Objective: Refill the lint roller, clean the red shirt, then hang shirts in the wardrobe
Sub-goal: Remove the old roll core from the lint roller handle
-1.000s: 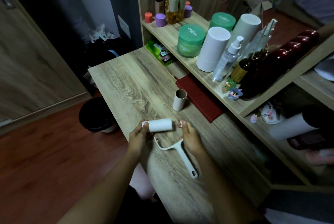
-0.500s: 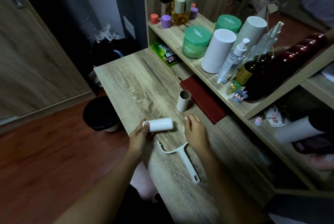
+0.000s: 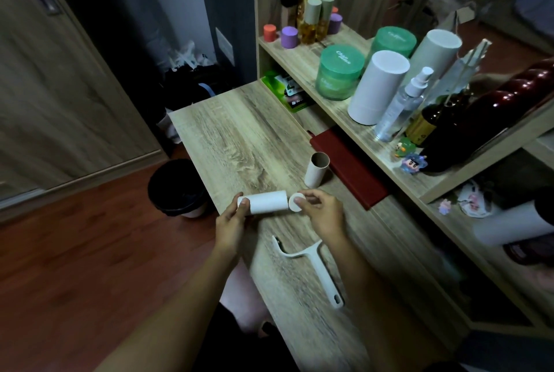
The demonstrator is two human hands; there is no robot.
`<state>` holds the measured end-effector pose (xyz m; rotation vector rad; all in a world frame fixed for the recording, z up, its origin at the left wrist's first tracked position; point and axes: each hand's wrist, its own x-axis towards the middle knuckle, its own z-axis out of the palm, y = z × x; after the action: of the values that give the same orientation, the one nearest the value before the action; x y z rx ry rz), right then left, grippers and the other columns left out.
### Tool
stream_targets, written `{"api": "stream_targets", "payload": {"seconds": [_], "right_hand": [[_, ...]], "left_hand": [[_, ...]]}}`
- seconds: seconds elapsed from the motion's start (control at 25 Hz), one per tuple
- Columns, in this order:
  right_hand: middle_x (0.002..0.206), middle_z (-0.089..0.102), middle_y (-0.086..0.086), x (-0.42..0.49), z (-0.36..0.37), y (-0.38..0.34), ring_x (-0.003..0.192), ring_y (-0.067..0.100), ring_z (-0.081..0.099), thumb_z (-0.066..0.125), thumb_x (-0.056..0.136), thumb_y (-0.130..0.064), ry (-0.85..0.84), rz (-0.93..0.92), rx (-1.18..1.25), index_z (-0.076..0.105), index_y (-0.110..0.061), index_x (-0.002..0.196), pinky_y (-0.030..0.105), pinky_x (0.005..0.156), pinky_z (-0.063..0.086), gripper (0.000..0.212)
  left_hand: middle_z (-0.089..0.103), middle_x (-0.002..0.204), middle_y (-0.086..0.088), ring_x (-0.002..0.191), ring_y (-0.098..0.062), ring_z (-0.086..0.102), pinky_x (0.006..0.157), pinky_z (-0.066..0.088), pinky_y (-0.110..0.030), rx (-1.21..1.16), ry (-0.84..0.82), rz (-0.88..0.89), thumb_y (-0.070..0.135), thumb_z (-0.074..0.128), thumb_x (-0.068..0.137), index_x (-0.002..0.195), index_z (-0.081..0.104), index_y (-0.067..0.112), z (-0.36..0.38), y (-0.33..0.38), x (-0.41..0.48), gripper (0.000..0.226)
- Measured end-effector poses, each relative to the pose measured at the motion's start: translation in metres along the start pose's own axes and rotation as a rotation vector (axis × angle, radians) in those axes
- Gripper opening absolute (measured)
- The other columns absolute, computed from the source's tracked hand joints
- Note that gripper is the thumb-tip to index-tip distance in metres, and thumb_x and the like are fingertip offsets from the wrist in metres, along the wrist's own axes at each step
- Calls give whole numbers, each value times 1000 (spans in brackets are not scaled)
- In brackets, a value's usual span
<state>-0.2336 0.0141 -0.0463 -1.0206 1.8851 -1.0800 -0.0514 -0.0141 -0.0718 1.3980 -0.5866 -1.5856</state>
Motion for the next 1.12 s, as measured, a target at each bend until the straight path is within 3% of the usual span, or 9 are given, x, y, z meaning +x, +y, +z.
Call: {"api": "stream_targets", "payload": {"seconds": [0.16, 0.28, 0.44, 0.68, 0.76, 0.84, 0.92, 1.04, 1.12], "right_hand": [[105, 68, 16, 8, 13, -1, 94, 28, 63, 65, 83, -11, -55, -104, -426, 71, -11, 103, 30, 81, 48, 21], [107, 61, 15, 12, 28, -8, 98, 33, 60, 54, 90, -16, -112, -119, -783, 66, -12, 103, 32, 73, 44, 19], [111, 61, 14, 15, 33, -13, 101, 33, 60, 50, 92, -17, -86, -93, -902, 63, -10, 105, 35, 73, 47, 20], [90, 72, 12, -12, 17, -13, 83, 27, 66, 54, 90, -17, 151, -253, -247, 68, -7, 94, 28, 71, 47, 18], [94, 73, 6, -19, 12, -6, 87, 21, 67, 44, 91, -43, 44, -144, -88, 68, -22, 100, 37, 80, 52, 34], [107, 69, -3, -23, 9, 5, 100, 15, 65, 31, 82, -71, -98, 24, 32, 60, -49, 103, 44, 90, 51, 42], [114, 64, -7, -27, 4, 11, 104, 13, 63, 35, 73, -81, -148, 88, 65, 52, -57, 106, 45, 93, 50, 45], [112, 66, -3, -32, -8, 4, 101, 7, 64, 59, 83, -50, -48, 32, 189, 54, -33, 116, 28, 87, 53, 38], [106, 66, -2, -34, -14, -2, 96, 3, 64, 64, 86, -26, -25, 9, 292, 54, -24, 114, 18, 78, 52, 29]], "left_hand": [[58, 125, -12, 107, -21, 57, 97, 46, -37, 21, 61, 39, 16, 59, 90, 128, 54, 7, -11, 5, 0, 40], [56, 128, -13, 105, -19, 54, 99, 44, -38, 20, 91, 60, 14, 58, 90, 129, 52, 4, -16, 8, -1, 40], [54, 134, -13, 119, -22, 51, 105, 39, -45, 63, 88, 67, 20, 57, 91, 128, 54, 9, -25, 12, 0, 39], [54, 132, -6, 115, -19, 54, 94, 47, -32, -19, 46, 58, 17, 57, 91, 129, 53, 8, -20, 14, -1, 39], [56, 125, -1, 105, -12, 58, 86, 51, -23, -3, -24, 48, 15, 57, 91, 129, 53, 8, -7, 17, -9, 40], [58, 123, 0, 98, -7, 59, 85, 50, -22, 48, -124, 33, 15, 57, 90, 129, 54, 10, 8, 17, -15, 39], [60, 121, -2, 99, -9, 59, 88, 49, -24, 62, -209, 5, 13, 55, 91, 127, 54, 11, 19, 18, -21, 37], [66, 109, 1, 100, -16, 61, 88, 49, -30, 1, -270, -48, 13, 52, 93, 120, 59, 14, 29, 18, -25, 29], [67, 107, 4, 101, -18, 62, 85, 52, -27, -1, -288, -43, 12, 52, 92, 122, 58, 12, 32, 18, -25, 30]]}}
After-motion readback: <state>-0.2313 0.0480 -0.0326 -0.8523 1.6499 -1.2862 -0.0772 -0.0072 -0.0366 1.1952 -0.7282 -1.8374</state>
